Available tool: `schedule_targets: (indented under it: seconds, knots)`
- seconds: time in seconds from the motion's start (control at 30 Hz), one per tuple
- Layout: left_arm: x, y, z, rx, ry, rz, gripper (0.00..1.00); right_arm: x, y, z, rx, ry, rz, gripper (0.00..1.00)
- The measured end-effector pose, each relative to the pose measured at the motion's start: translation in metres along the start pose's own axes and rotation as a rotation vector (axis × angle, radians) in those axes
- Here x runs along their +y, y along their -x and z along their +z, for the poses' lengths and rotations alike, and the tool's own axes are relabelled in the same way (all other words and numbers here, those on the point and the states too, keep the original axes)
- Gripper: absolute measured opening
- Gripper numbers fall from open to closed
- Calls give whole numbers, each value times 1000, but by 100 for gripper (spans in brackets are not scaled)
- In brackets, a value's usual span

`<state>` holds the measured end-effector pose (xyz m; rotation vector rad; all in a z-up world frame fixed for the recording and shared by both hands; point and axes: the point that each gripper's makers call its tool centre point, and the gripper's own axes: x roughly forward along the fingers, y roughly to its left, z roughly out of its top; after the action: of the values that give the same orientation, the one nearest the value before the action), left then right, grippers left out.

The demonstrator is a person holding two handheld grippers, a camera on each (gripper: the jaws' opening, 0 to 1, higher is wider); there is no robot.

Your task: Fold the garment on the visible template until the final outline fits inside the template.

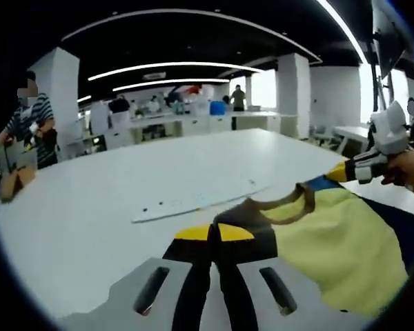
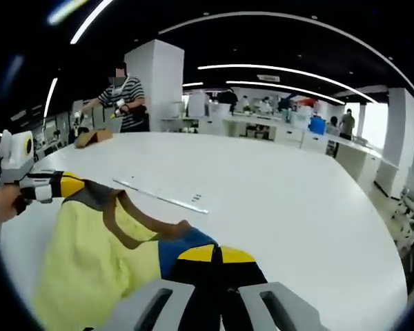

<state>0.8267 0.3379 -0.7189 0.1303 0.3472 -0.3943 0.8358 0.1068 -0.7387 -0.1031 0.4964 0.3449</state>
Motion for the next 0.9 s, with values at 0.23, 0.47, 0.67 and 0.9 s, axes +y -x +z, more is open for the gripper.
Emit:
schedule_targets:
  seconds: [0.23,0.47,0.67,0.9]
  knots:
    - [2,-11,-16,47,-48,5,0,2,-18,-19,61,-33,29,0]
    - [5,-10,-16,58,-50,9,0,1,-20,-19,64,-10,38,0]
    - [5,-1,-5,36,-61,-4,4,-1,-10,-12,63,-33,51,24]
    - [1,18,3,16,-19,-46,15,12,10,-10,87,-94,106,55]
